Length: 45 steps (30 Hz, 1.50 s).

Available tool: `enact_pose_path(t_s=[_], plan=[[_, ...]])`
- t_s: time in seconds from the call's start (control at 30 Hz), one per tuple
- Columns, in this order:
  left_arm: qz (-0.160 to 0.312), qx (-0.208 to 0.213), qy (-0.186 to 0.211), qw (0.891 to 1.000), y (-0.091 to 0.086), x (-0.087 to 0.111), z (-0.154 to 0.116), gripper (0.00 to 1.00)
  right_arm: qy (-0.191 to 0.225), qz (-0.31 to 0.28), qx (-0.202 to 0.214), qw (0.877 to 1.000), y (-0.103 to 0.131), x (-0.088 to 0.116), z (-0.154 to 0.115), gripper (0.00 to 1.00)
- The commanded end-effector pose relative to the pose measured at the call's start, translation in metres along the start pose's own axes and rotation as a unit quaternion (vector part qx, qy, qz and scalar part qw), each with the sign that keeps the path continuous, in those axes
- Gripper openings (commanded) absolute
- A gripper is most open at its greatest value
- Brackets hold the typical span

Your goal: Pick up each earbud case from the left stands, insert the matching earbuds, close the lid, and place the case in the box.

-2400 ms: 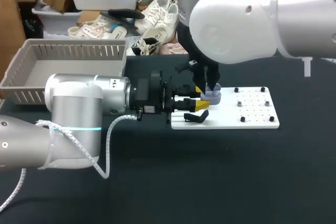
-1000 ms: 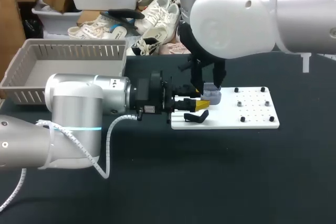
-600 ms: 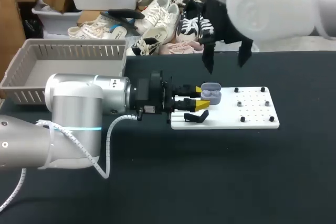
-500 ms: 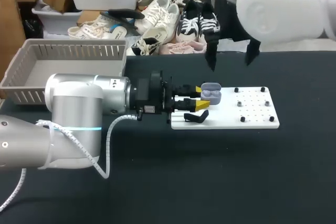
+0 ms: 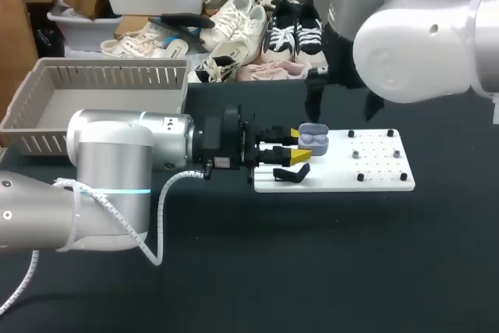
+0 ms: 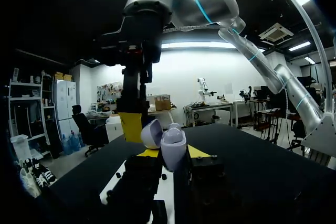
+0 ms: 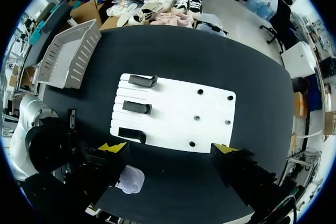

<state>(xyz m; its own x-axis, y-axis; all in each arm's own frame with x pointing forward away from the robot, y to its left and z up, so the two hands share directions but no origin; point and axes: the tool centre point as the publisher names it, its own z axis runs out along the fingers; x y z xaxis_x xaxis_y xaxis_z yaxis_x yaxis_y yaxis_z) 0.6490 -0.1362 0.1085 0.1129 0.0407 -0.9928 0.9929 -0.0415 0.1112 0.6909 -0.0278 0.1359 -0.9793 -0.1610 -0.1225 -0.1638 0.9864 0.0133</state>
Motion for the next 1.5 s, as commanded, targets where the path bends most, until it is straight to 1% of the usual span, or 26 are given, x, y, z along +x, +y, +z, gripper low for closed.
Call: enact_pose_path(t_s=[0.03, 0.2, 0.4, 0.53, 0.6, 0.7, 0.8, 0.87, 0.93, 1.07, 1.3, 1.37, 1.5], plan=[[0.001, -0.002, -0.001, 1.000, -0.001, 0.000, 0.000, 0.00, 0.011, -0.005, -0.002, 1.000, 0.004, 0.003, -0.003, 1.00], [0.001, -0.002, -0.001, 1.000, -0.001, 0.000, 0.000, 0.00, 0.018, -0.013, -0.003, 1.000, 0.007, 0.017, -0.011, 1.00], [0.001, -0.002, -0.001, 1.000, -0.001, 0.000, 0.000, 0.00, -0.002, -0.010, 0.003, 1.000, 0.004, 0.022, -0.019, 1.00], [0.001, -0.002, -0.001, 1.000, -0.001, 0.000, 0.000, 0.00, -0.048, 0.006, 0.004, 0.999, -0.005, 0.020, -0.033, 1.00], [0.001, -0.002, -0.001, 1.000, -0.001, 0.000, 0.000, 0.00, -0.082, 0.009, -0.002, 0.997, -0.010, 0.020, -0.043, 1.00], [0.001, -0.002, -0.001, 1.000, -0.001, 0.000, 0.000, 0.00, -0.133, -0.016, -0.019, 0.991, -0.013, 0.025, -0.061, 1.00], [-0.006, -0.010, -0.002, 1.000, -0.001, -0.003, -0.007, 0.00, -0.169, -0.055, -0.045, 0.983, -0.013, 0.034, -0.077, 1.00], [-0.008, -0.023, -0.001, 1.000, 0.001, -0.007, -0.016, 0.00, -0.181, -0.062, -0.053, 0.980, -0.014, 0.040, -0.084, 1.00], [-0.008, -0.042, 0.007, 0.999, 0.004, -0.013, -0.030, 0.00, -0.181, -0.062, -0.053, 0.980, -0.014, 0.040, -0.084, 1.00], [-0.001, -0.094, 0.033, 0.995, 0.012, -0.028, -0.065, 0.00, -0.181, -0.062, -0.053, 0.980, -0.014, 0.040, -0.084, 1.00], [0.014, -0.198, 0.087, 0.976, 0.037, -0.047, -0.137, 0.00, -0.181, -0.062, -0.053, 0.980, -0.014, 0.040, -0.084, 1.00], [0.016, -0.225, 0.087, 0.970, 0.048, -0.053, -0.155, 0.00, -0.181, -0.062, -0.053, 0.980, -0.014, 0.040, -0.084, 1.00], [0.034, -0.262, 0.122, 0.957, 0.075, -0.068, -0.186, 0.00, -0.181, -0.062, -0.053, 0.980, -0.014, 0.040, -0.084, 1.00]])
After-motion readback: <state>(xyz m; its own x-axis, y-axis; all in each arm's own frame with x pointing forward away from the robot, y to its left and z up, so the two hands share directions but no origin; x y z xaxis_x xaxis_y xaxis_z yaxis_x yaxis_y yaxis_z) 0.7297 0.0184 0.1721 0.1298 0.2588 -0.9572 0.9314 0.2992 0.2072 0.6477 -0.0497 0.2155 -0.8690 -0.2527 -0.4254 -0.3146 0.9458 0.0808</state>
